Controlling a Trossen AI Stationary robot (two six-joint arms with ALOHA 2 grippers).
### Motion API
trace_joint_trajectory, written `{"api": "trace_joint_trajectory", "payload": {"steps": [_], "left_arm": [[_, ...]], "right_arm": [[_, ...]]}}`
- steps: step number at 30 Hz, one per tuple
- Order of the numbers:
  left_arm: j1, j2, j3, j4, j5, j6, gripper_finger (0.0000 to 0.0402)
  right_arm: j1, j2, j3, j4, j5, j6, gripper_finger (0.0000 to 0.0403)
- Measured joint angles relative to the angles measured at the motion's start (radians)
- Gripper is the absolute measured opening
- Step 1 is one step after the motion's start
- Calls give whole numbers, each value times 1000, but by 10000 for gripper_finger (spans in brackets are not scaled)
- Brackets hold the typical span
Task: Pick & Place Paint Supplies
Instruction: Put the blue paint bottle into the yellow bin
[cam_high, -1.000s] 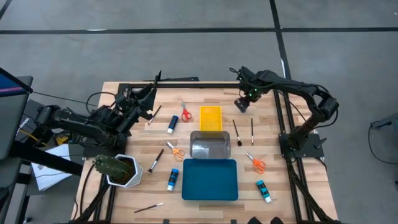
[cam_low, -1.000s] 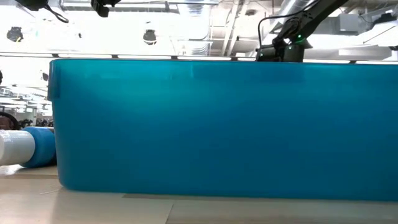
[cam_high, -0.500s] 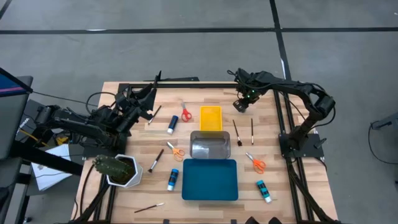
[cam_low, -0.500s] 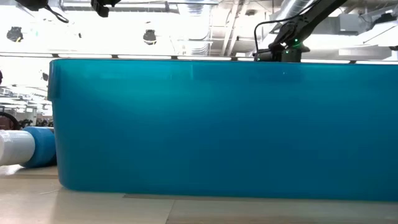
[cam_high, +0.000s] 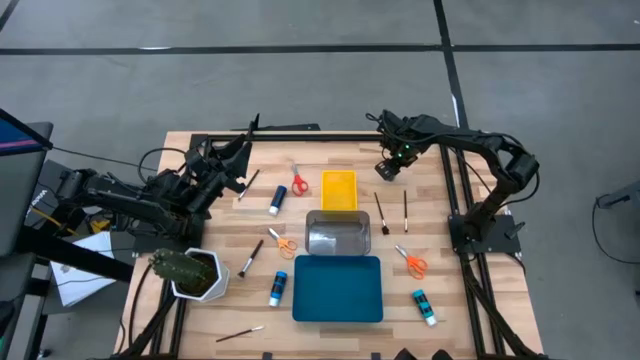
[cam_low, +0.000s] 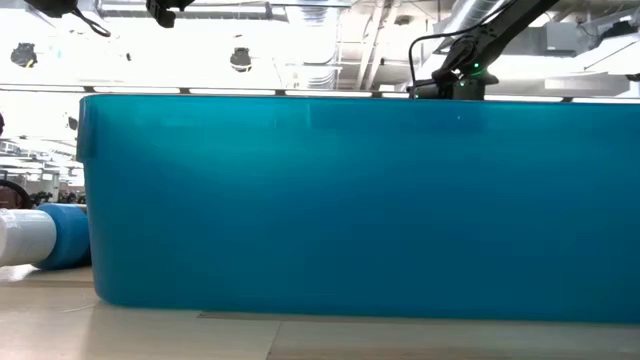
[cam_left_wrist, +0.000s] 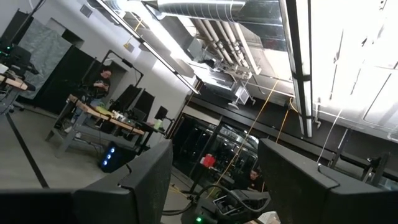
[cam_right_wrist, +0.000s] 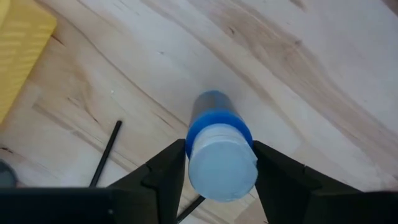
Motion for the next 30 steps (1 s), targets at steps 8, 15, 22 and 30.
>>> {"api": "trace_joint_trajectory", "payload": {"steps": [8, 15, 22, 30], "left_arm": [[0, 0, 0, 0, 0, 0, 231], [0, 0, 0, 0, 0, 0, 231], [0, 0, 0, 0, 0, 0, 231], [0, 0, 0, 0, 0, 0, 231]], "right_arm": [[0, 0, 0, -4, -29, 0, 188], [0, -7, 0, -9, -29, 0, 207], [-2, -63, 2, -5, -23, 8, 219], [-1, -37, 1, 7, -22, 11, 219]]}}
